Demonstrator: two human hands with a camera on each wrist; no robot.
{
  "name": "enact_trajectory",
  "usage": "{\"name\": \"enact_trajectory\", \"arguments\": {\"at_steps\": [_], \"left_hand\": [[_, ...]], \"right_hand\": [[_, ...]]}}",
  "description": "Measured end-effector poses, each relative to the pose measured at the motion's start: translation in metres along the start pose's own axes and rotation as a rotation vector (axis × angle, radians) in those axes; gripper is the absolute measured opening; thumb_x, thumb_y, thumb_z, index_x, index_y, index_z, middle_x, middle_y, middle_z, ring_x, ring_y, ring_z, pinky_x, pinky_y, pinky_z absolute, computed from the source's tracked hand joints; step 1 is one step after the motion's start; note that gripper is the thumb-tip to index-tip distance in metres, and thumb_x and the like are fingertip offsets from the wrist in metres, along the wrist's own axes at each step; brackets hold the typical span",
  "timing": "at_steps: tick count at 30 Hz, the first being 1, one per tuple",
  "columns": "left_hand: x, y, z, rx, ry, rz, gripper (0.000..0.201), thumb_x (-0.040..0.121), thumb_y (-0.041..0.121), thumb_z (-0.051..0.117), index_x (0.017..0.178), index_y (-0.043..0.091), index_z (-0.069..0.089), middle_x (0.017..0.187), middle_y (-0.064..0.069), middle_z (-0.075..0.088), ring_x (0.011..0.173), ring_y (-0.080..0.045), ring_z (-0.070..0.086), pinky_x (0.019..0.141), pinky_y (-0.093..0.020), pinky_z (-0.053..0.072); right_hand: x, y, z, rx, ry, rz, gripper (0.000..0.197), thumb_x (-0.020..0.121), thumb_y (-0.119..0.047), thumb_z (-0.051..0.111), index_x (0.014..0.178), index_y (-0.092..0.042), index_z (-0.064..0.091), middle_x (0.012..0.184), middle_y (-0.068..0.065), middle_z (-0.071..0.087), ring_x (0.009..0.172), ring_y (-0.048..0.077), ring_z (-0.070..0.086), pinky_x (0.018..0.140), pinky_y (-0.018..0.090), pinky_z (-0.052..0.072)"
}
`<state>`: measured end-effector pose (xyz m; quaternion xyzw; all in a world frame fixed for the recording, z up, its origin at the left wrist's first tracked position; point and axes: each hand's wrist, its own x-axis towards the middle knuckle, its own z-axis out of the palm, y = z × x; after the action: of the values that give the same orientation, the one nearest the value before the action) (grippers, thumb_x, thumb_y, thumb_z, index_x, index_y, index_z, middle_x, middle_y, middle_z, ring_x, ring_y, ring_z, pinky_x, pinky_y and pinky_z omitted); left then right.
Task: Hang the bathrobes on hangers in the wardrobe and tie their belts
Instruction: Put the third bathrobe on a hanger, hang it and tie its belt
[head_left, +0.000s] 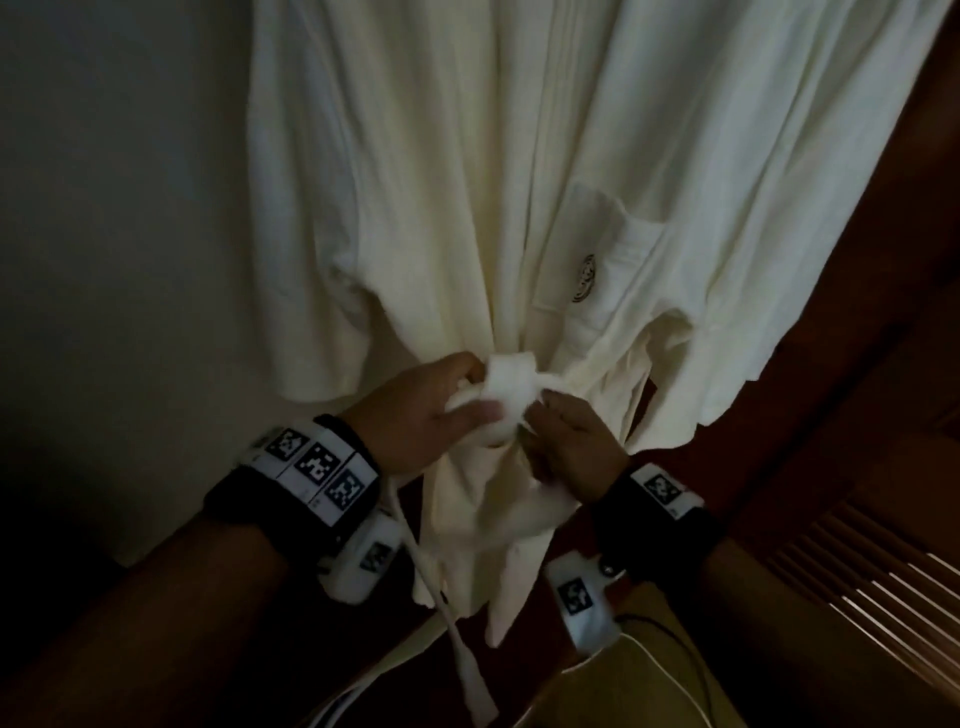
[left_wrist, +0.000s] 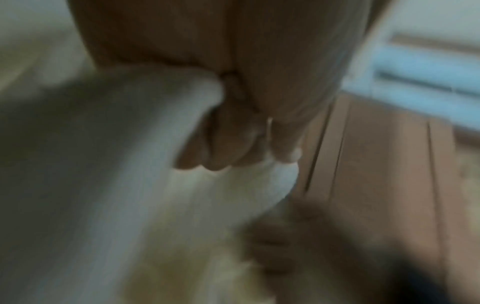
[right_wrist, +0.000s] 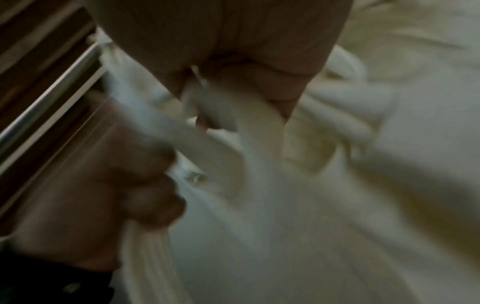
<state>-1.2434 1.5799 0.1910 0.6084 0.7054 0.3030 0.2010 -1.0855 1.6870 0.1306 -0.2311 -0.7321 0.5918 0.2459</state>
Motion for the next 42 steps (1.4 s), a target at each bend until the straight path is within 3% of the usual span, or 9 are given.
{"name": "enact_trajectory", "arguments": {"at_steps": [3, 6, 10, 14, 17, 22, 29, 38, 42], "left_hand": [[0.016, -0.082, -0.031, 0.415, 0.014, -0.147, 0.037, 0.092, 0.04, 0.045, 0.112, 0.012, 0.058, 0.107, -0.014, 0.065, 0.096, -0.028, 0.061, 0.085, -0.038, 0.048], [0.0, -0.181, -0.055, 0.657, 0.059, -0.541, 0.03, 0.097, 0.016, 0.045, 0.12, 0.003, 0.058, 0.124, -0.022, 0.059, 0.112, -0.036, 0.057, 0.096, -0.039, 0.043], [0.001, -0.221, -0.028, 0.661, -0.06, -0.612, 0.03, 0.095, 0.021, 0.049, 0.118, 0.002, 0.054, 0.125, -0.021, 0.057, 0.112, -0.034, 0.056, 0.096, -0.039, 0.044], [0.041, -0.155, -0.038, 0.41, -0.016, -0.368, 0.035, 0.09, 0.024, 0.06, 0.122, 0.011, 0.054, 0.125, -0.013, 0.057, 0.113, -0.029, 0.056, 0.093, -0.029, 0.042], [0.08, -0.069, -0.087, 0.284, 0.32, -0.029, 0.012, 0.084, 0.023, 0.058, 0.082, 0.013, 0.063, 0.086, -0.01, 0.068, 0.077, -0.026, 0.063, 0.073, -0.031, 0.049], [0.138, 0.062, -0.193, 0.309, 0.785, 0.3, 0.015, 0.085, 0.006, 0.059, 0.1, 0.008, 0.062, 0.1, -0.008, 0.06, 0.078, -0.022, 0.058, 0.073, -0.03, 0.048], [0.215, 0.159, -0.262, 0.477, 0.855, 0.193, 0.073, 0.088, 0.042, 0.056, 0.15, 0.019, 0.023, 0.154, -0.009, 0.029, 0.138, -0.032, 0.031, 0.113, -0.045, 0.028], [0.231, 0.185, -0.25, 0.939, 0.809, 0.015, 0.052, 0.095, 0.051, 0.034, 0.141, 0.027, 0.035, 0.123, -0.008, 0.053, 0.103, -0.028, 0.056, 0.08, -0.037, 0.046], [0.212, 0.245, -0.263, 1.375, 0.919, 0.057, 0.032, 0.093, 0.04, 0.043, 0.1, 0.02, 0.067, 0.099, -0.003, 0.065, 0.083, -0.024, 0.062, 0.063, -0.03, 0.043]], "right_hand": [[0.008, -0.001, -0.047, -0.332, 0.062, 0.098, 0.033, 0.1, -0.031, 0.049, 0.073, -0.033, 0.067, 0.064, -0.019, 0.061, 0.053, -0.001, 0.052, 0.054, 0.011, 0.039], [0.006, 0.026, -0.121, -0.63, 0.316, 0.349, 0.04, 0.103, -0.034, 0.034, 0.116, -0.008, 0.062, 0.111, 0.012, 0.063, 0.091, 0.025, 0.062, 0.08, 0.021, 0.048], [0.008, 0.05, -0.128, -1.018, 0.124, 0.308, 0.042, 0.1, -0.051, 0.027, 0.092, -0.022, 0.056, 0.096, 0.005, 0.059, 0.084, 0.023, 0.055, 0.074, 0.032, 0.04], [0.027, 0.006, -0.097, -1.003, -0.014, 0.078, 0.036, 0.094, -0.046, 0.052, 0.112, -0.015, 0.057, 0.106, 0.002, 0.056, 0.099, 0.023, 0.056, 0.086, 0.032, 0.043], [0.053, -0.068, -0.1, -0.933, 0.22, -0.341, 0.033, 0.088, -0.042, 0.061, 0.11, -0.017, 0.057, 0.1, 0.0, 0.052, 0.087, 0.013, 0.053, 0.081, 0.031, 0.047], [0.088, -0.226, -0.135, -0.925, 0.654, -0.837, 0.037, 0.086, -0.039, 0.061, 0.117, -0.021, 0.057, 0.113, 0.004, 0.05, 0.101, 0.02, 0.051, 0.088, 0.032, 0.041], [0.145, -0.309, -0.168, -1.352, 0.674, -0.356, 0.049, 0.096, -0.036, 0.039, 0.143, -0.024, 0.032, 0.129, 0.009, 0.053, 0.11, 0.033, 0.053, 0.092, 0.044, 0.039], [0.163, -0.303, -0.202, -1.169, 0.296, -0.432, 0.043, 0.098, -0.021, 0.038, 0.141, -0.021, 0.034, 0.12, 0.007, 0.057, 0.103, 0.023, 0.059, 0.088, 0.031, 0.046], [0.184, -0.312, -0.241, -1.106, 0.272, -0.257, 0.064, 0.095, -0.063, 0.031, 0.14, -0.02, 0.042, 0.137, 0.008, 0.049, 0.118, 0.024, 0.053, 0.095, 0.032, 0.041]]}}
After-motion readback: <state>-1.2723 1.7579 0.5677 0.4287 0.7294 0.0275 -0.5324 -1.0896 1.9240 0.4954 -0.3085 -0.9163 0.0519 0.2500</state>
